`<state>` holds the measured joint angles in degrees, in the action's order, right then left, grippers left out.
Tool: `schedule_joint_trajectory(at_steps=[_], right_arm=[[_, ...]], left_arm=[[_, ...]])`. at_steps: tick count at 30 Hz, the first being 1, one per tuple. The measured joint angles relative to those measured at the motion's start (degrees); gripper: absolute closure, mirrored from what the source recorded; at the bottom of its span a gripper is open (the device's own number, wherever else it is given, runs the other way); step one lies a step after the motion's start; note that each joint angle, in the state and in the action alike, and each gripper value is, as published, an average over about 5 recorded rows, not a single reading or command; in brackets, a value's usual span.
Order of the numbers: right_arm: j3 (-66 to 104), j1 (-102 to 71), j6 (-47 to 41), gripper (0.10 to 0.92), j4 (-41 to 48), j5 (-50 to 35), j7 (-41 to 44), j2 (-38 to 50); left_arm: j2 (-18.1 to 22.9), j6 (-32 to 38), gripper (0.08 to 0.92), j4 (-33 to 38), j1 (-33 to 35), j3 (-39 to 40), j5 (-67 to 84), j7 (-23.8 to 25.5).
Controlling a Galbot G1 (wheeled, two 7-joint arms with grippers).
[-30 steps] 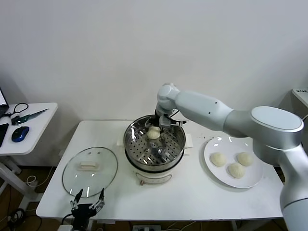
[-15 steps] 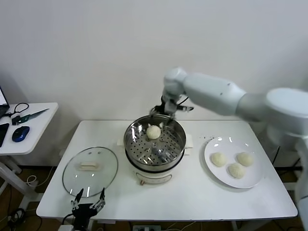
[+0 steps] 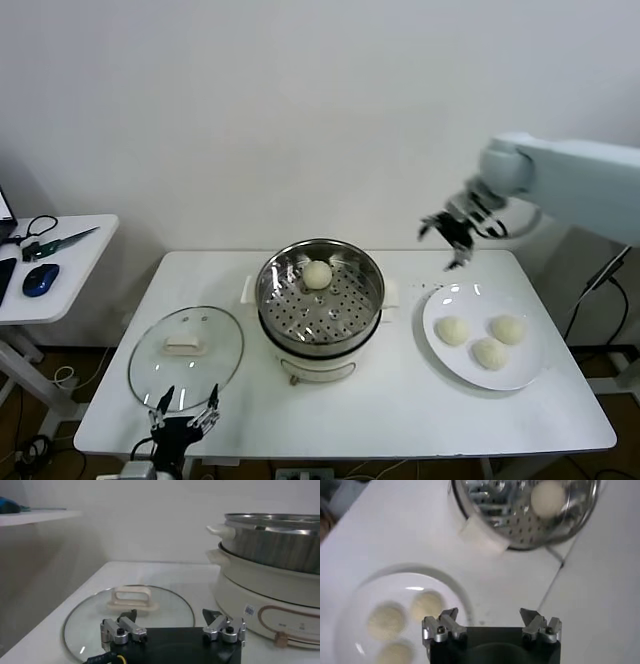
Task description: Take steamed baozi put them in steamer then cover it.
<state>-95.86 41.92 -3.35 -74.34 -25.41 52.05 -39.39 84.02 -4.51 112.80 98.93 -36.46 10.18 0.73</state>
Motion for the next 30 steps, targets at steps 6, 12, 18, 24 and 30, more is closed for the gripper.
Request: schedule_joint_trajectory(at_steps=[6, 12, 18, 24, 30], right_arm=[[6.10, -8.75, -4.85, 0.203, 1.82, 0.05, -1.16, 2.59], [11.87, -16.39, -7.17, 0.203, 5.47, 1.16, -1.65, 2.33], [16.08, -22.02, -8.55, 0.203, 9.15, 2.12, -2.19, 0.59], [19.28, -26.38, -9.45, 0.203, 12.48, 2.69, -2.78, -1.97], [20.98, -29.02, -9.86, 0.206, 15.24, 3.55, -3.19, -4.47]], left_arm=[[0.15, 0.10, 0.177, 0.01, 0.30, -0.39, -0.01, 0.00], [0.55, 0.23, 0.177, 0.00, 0.58, -0.48, -0.18, -0.01], [0.67, 0.60, 0.177, -0.34, 0.84, -0.48, -0.25, -0.08], [0.58, 0.84, 0.177, -0.69, 0.94, -0.52, -0.25, -0.13], [0.47, 1.06, 0.177, -0.97, 0.96, -0.56, -0.24, -0.21]])
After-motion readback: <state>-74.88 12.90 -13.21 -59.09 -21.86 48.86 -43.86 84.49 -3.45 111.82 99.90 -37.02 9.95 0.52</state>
